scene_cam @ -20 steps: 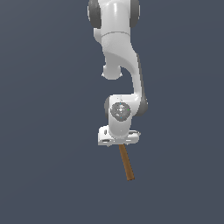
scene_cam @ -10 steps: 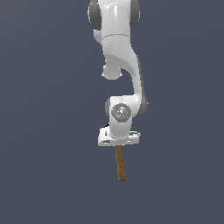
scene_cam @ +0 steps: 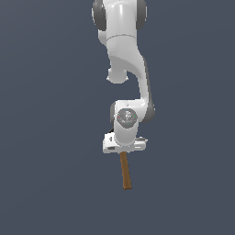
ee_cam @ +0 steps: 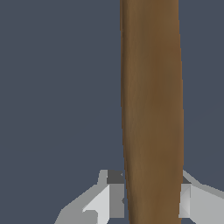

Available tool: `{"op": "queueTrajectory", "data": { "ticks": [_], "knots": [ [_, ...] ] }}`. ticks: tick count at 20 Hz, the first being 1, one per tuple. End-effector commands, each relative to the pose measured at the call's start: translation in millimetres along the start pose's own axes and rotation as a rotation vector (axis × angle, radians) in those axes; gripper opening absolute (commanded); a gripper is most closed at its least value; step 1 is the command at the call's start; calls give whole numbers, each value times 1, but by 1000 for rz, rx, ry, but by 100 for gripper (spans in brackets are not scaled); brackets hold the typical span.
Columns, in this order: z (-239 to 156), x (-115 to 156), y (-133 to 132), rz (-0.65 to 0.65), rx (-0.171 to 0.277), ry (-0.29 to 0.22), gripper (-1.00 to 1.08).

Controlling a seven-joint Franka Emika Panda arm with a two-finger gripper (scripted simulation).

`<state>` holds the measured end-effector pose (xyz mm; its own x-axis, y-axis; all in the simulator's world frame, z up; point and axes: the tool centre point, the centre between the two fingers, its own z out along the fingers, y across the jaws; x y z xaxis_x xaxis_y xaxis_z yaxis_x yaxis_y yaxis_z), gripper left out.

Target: Pick up the object and move it to a goal position.

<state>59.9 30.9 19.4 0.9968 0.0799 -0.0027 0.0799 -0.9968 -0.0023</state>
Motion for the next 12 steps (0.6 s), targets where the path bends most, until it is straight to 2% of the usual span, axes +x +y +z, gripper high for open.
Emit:
{"op": "queueTrajectory", "data": {
  "ticks": [1, 7, 12],
  "knots": [
    [-7, 0, 4, 1, -1, 3, -100],
    [-36, -4, 18, 1, -1, 3, -100],
    [-78, -11, 38, 2, -1, 3, -100]
  ]
}}
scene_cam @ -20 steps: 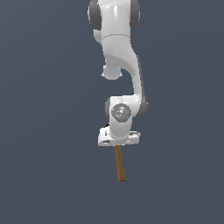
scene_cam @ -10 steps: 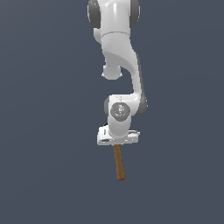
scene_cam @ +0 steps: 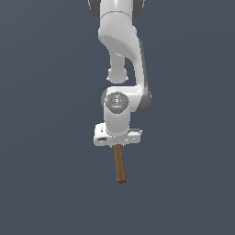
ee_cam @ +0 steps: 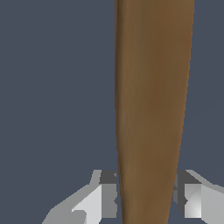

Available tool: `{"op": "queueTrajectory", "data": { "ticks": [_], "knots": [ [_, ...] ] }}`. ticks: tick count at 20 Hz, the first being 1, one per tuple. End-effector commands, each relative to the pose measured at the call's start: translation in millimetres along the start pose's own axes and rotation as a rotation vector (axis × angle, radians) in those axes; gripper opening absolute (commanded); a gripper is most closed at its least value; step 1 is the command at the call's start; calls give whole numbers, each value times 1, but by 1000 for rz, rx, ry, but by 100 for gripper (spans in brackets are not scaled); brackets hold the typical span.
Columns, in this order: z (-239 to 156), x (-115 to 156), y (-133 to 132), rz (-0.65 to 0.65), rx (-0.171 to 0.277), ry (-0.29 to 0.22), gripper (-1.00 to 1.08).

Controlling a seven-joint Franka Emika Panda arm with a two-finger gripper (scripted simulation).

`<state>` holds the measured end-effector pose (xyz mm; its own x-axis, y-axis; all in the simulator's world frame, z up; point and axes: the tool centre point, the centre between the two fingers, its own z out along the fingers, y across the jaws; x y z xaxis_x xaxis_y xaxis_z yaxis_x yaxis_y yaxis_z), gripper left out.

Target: Pick up the object and move it to a goal position.

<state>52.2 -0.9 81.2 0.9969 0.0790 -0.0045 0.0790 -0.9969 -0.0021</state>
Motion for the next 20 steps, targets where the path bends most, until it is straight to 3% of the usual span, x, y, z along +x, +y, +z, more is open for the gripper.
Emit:
{"op": "queueTrajectory", "data": {
  "ticks": [1, 20],
  "knots": [
    [-26, -2, 12, 1, -1, 5, -100],
    [-235, -33, 112, 2, 0, 5, -100]
  ]
}}
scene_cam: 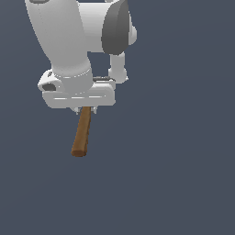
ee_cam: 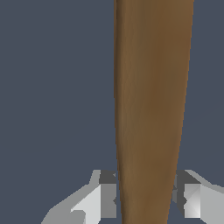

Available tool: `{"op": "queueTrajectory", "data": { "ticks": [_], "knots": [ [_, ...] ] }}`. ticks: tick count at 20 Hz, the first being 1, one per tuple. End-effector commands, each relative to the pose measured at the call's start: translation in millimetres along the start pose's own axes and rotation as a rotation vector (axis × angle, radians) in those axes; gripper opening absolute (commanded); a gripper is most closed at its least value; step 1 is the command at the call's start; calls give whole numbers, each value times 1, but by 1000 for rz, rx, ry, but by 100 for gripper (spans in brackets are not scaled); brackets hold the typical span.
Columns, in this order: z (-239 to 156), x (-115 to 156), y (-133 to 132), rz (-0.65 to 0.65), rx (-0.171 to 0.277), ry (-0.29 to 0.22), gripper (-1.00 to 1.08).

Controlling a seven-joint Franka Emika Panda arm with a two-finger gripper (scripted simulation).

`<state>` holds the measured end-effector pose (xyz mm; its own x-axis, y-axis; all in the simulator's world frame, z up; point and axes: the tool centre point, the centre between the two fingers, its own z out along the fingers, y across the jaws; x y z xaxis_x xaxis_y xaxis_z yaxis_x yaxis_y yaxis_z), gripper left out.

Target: Pick up the object and move it to a goal position.

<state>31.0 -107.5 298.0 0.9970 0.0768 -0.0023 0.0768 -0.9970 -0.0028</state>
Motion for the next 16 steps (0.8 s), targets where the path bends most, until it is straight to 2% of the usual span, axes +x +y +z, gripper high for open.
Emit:
{"op": "queueTrajectory", "data": {
  "ticks": [1, 9, 16],
  "knots": [
    [-29, -3, 13, 0, -1, 3, -100],
    [-108, -12, 51, 0, -2, 3, -100],
    [-154, -15, 74, 1, -3, 2, -100]
  ]
}}
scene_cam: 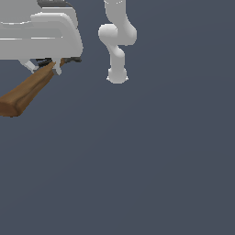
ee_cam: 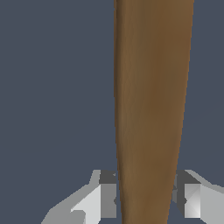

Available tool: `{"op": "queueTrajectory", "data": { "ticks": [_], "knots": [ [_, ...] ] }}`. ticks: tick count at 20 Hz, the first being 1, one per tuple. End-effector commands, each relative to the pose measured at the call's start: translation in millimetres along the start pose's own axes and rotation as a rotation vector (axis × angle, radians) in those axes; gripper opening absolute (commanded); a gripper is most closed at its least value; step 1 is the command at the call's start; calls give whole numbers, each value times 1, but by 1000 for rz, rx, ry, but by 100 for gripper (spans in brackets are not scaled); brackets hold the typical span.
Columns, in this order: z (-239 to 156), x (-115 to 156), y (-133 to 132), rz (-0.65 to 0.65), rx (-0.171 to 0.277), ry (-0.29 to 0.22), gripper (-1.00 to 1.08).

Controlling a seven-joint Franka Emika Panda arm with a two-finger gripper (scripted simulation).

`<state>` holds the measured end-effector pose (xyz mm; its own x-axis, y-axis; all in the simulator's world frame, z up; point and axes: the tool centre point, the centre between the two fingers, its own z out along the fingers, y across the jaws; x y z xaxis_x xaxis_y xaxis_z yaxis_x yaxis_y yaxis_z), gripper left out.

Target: Pick up the object and move it to a goal position.

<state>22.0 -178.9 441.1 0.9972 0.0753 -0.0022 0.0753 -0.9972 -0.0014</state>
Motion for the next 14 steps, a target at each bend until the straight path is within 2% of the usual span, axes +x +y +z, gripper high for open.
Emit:
{"op": "queueTrajectory", "data": {
  "ticks": [1, 14],
  "knots": [
    [-15, -1, 6, -1, -1, 2, -100],
    [-41, -1, 20, 0, -1, 2, -100]
  ]
}}
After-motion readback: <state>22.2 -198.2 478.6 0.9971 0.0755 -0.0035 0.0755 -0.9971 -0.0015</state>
